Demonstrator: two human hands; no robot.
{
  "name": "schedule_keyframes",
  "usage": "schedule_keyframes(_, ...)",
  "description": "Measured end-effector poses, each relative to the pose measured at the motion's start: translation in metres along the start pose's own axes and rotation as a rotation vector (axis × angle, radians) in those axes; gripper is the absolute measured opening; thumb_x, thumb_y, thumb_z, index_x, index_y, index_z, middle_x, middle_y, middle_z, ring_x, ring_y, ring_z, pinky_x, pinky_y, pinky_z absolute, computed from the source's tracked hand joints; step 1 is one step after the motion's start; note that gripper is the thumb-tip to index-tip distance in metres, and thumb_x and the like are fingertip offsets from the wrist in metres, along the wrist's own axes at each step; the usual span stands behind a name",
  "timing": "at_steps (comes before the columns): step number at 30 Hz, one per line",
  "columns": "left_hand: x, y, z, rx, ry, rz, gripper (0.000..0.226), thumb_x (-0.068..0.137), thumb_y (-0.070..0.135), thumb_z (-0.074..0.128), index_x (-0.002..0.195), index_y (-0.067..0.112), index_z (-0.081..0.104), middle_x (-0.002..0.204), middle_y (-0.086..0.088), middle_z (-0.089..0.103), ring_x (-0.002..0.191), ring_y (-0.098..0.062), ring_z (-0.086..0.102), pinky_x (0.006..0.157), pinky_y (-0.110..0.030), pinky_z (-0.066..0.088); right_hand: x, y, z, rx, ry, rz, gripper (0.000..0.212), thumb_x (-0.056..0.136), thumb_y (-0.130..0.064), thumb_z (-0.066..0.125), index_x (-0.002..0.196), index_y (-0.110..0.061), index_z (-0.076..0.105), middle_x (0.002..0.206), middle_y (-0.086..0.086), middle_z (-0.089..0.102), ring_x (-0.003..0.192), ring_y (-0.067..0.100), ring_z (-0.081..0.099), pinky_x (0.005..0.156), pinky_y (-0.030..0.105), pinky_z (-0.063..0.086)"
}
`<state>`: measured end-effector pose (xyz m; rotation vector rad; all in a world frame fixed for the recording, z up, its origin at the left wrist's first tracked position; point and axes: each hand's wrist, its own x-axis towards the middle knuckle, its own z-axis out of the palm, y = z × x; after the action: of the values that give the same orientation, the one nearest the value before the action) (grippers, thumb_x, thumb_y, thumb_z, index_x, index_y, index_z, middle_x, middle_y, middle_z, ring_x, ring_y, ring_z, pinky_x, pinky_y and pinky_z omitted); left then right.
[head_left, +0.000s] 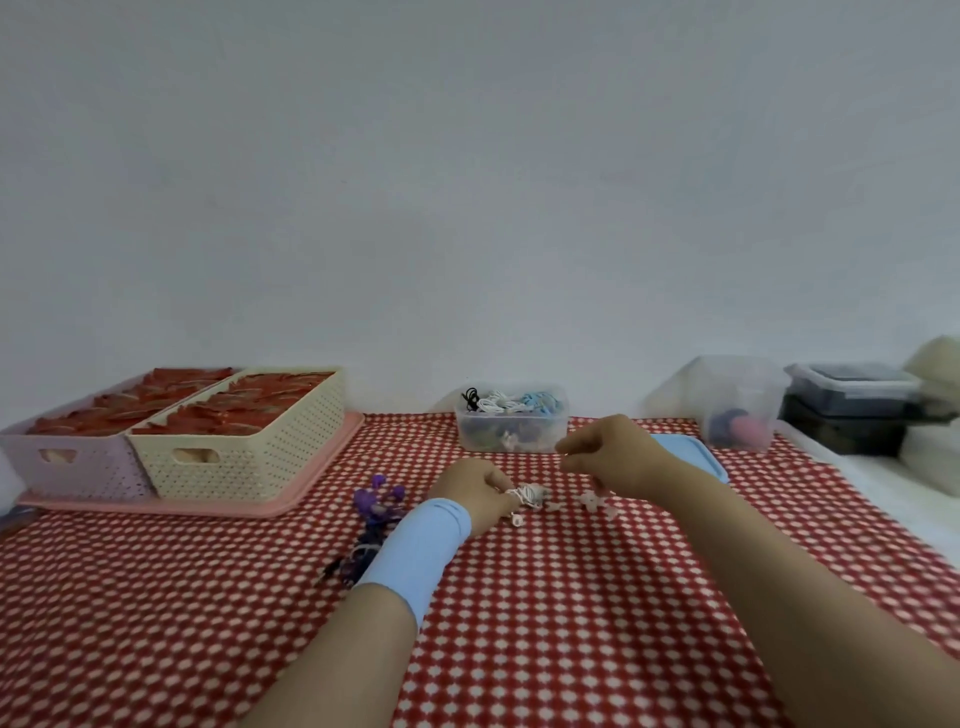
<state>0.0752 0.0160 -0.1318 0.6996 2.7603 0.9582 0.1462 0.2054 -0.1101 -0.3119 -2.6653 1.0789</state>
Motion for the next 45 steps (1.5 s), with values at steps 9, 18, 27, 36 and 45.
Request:
schedule_keyframes(9, 0.001, -0.010, 0.000, -0.003, 0.088, 0.168, 0.010, 0.094, 0.024, 0.062, 0.096, 0.031, 0.068, 0.109, 0.012, 0.067, 0.103, -0.007, 0.060, 0.094, -0.027, 0.047, -0.016, 0.022, 0.002, -0.186, -0.048, 0.061, 0.012, 0.083, -0.023, 0.080, 0.078, -0.033, 0.078, 0.084, -0.016, 0.075, 0.081, 0.003, 0.068, 0.079, 0.022, 0.056)
schedule_keyframes(18, -0.007, -0.013, -0.005, 0.118, -0.062, 0.220, 0.016, 0.080, 0.031, 0.079, 0.095, 0.032, 0.077, 0.105, 0.015, 0.069, 0.095, -0.003, 0.060, 0.090, -0.025, 0.050, -0.017, 0.017, 0.005, -0.345, -0.044, 0.056, 0.006, 0.086, -0.025, 0.078, 0.085, -0.031, 0.079, 0.091, -0.015, 0.073, 0.087, 0.004, 0.064, 0.087, 0.030, 0.057)
schedule_keyframes(27, -0.015, -0.009, 0.005, -0.117, 0.114, 0.326, 0.022, 0.097, 0.025, 0.059, 0.115, 0.030, 0.071, 0.109, 0.013, 0.069, 0.089, 0.000, 0.061, 0.081, -0.013, 0.044, -0.034, -0.001, 0.019, 0.241, 0.105, -0.045, 0.005, 0.088, -0.018, 0.076, 0.089, -0.022, 0.074, 0.069, -0.006, 0.072, 0.047, 0.002, 0.054, 0.047, 0.013, 0.042)
schedule_keyframes(36, -0.015, -0.006, 0.012, -0.433, 0.127, 0.221, 0.022, 0.101, 0.015, 0.048, 0.112, 0.023, 0.065, 0.081, 0.002, 0.068, 0.058, 0.000, 0.059, 0.055, -0.013, 0.044, -0.035, -0.004, 0.027, 0.718, -0.033, 0.079, 0.017, 0.095, -0.020, 0.068, 0.091, -0.008, 0.079, 0.081, 0.007, 0.073, 0.052, 0.011, 0.049, 0.043, 0.021, 0.035)
schedule_keyframes(45, -0.018, -0.004, 0.010, -0.574, 0.064, 0.224, 0.024, 0.097, 0.012, 0.058, 0.117, 0.021, 0.067, 0.092, 0.003, 0.074, 0.063, 0.000, 0.064, 0.057, -0.011, 0.045, -0.034, -0.002, 0.027, 0.798, -0.115, 0.097, 0.017, 0.091, -0.009, 0.069, 0.105, -0.008, 0.078, 0.084, 0.005, 0.077, 0.051, 0.008, 0.048, 0.042, 0.017, 0.033)
